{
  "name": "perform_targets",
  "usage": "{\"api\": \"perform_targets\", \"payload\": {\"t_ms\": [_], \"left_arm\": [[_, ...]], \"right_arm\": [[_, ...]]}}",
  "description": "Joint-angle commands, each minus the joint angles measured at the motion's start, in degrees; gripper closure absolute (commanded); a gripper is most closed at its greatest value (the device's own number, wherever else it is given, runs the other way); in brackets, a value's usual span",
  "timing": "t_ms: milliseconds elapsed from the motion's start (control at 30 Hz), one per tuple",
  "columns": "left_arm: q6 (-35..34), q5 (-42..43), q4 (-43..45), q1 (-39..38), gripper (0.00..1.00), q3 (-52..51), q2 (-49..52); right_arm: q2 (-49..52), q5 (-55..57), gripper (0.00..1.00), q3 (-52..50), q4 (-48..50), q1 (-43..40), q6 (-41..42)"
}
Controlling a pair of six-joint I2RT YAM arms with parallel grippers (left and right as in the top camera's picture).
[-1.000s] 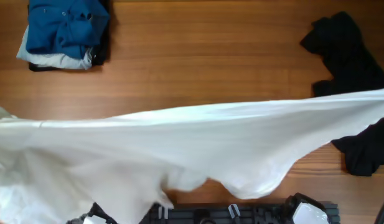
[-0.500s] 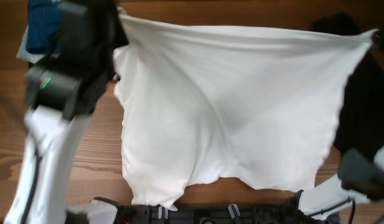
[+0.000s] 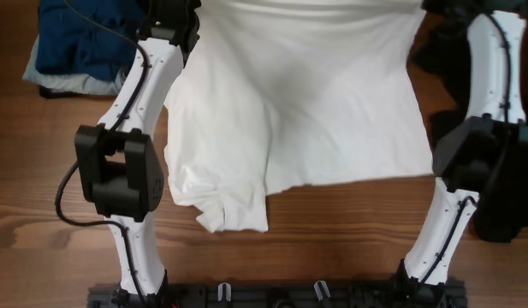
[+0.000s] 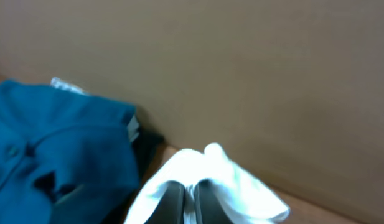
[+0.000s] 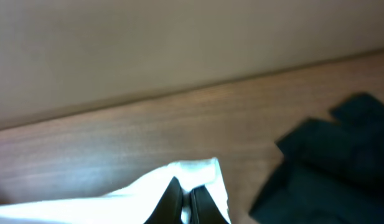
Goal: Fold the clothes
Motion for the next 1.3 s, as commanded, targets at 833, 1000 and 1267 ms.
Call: {"api": "perform_targets", "payload": {"t_ms": [833,1000,1267], "left_arm": [[-1.6,19.3,-55.3,0.0,0.96,-5.9,-4.7],[-2.2,20.9,-56.2,0.0,0.96,-11.8,-4.7],[-6.1,20.9,-58.3,0.0,0.96,-16.5,-4.7]], "right_arm": [[-2.0,2.8,0.96,-9.4,-27.0,-4.3,-0.4],[-2.0,2.8,0.96,-11.8,-27.3,-4.4,-0.5],[-2.0,3.2,0.96,-11.8,-28.3,-4.4,-0.5]]}}
